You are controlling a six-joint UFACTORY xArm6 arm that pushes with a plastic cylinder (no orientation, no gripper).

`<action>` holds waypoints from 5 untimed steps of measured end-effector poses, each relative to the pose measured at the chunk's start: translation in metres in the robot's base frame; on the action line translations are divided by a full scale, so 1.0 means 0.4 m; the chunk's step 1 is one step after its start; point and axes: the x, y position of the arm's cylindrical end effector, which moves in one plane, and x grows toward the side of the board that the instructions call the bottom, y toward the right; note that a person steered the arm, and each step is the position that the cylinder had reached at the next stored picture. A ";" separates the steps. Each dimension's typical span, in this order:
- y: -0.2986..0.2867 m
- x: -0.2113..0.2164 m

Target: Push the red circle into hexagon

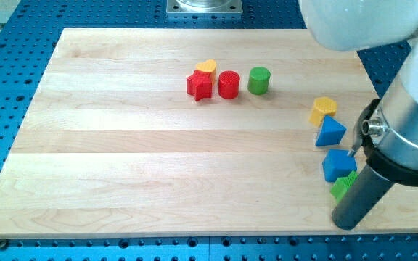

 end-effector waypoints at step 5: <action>-0.149 -0.041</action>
